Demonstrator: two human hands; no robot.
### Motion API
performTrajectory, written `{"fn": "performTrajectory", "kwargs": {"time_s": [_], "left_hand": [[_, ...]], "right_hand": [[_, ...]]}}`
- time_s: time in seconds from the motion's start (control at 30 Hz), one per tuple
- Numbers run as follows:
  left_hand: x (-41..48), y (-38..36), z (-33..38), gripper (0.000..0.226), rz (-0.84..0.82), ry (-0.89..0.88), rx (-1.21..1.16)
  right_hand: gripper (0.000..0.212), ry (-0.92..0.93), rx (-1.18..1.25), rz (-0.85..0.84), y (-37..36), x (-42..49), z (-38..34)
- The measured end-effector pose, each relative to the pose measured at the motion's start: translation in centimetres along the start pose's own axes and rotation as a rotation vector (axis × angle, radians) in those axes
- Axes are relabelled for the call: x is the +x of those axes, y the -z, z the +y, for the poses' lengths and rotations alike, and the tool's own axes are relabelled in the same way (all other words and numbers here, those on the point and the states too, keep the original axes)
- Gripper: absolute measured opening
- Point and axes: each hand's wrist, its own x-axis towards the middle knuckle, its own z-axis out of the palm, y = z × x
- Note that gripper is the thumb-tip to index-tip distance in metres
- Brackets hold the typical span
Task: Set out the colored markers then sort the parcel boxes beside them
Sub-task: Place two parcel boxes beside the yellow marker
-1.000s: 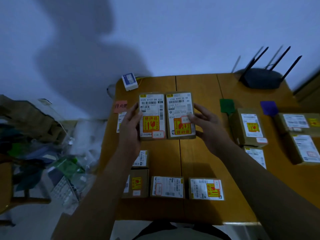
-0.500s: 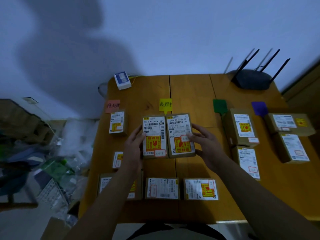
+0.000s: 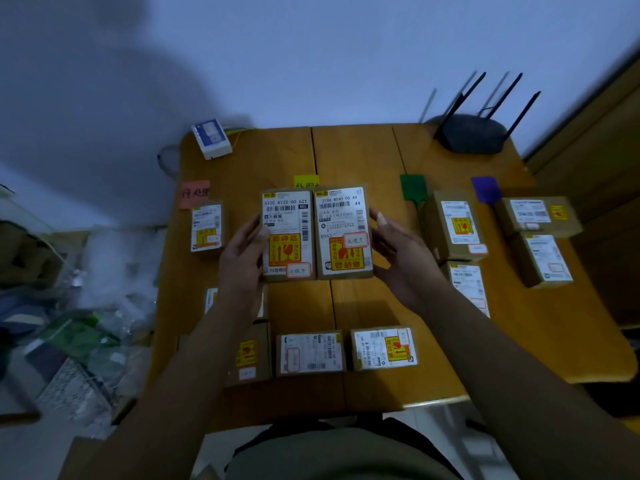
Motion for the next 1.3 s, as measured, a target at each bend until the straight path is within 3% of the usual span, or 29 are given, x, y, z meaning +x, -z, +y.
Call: {"fn": "performTrajectory", "kwargs": {"time_s": [0.17,0.3,0.47,0.63,0.87,1.03,1.3], "left_hand": [[0.4,0.1,-0.1,0.040,-0.037,0.008,0.013],[0.9,-0.2,-1.2,0.028,-0.052,0.055,0.058],[1.4,-1.2,-4.6,0.032,-0.026,0.086,0.149],[2.7,-3.5,-9.4,0.049,0.029,0.172,0.394],[11.0,-8.6,-12.6,0.038,0.138,0.143,0.512],[16.8,-10.6,-13.3,0.035,0.236,0.099,0.642],[20.2,-11.1,-14.5,0.041,0.331,0.223,0.702]], "right_hand": [[0.038,0.006,-0.043,-0.011,0.2,-0.2,0.5],[0.051,0.017,-0.035,0.025,1.1,0.1,1.3],[0.063,-0.011,-0.042,0.089,3.8,1.5,3.0],[0.057,-0.098,-0.138,0.173,7.7,4.8,6.2],[0.023,-0.103,-0.290,0.171,11.1,14.8,7.1],[0.041,-0.130,-0.365,0.095,11.2,22.0,7.2],[0.043,-0.178,-0.444,0.025,12.1,26.3,7.6]]}}
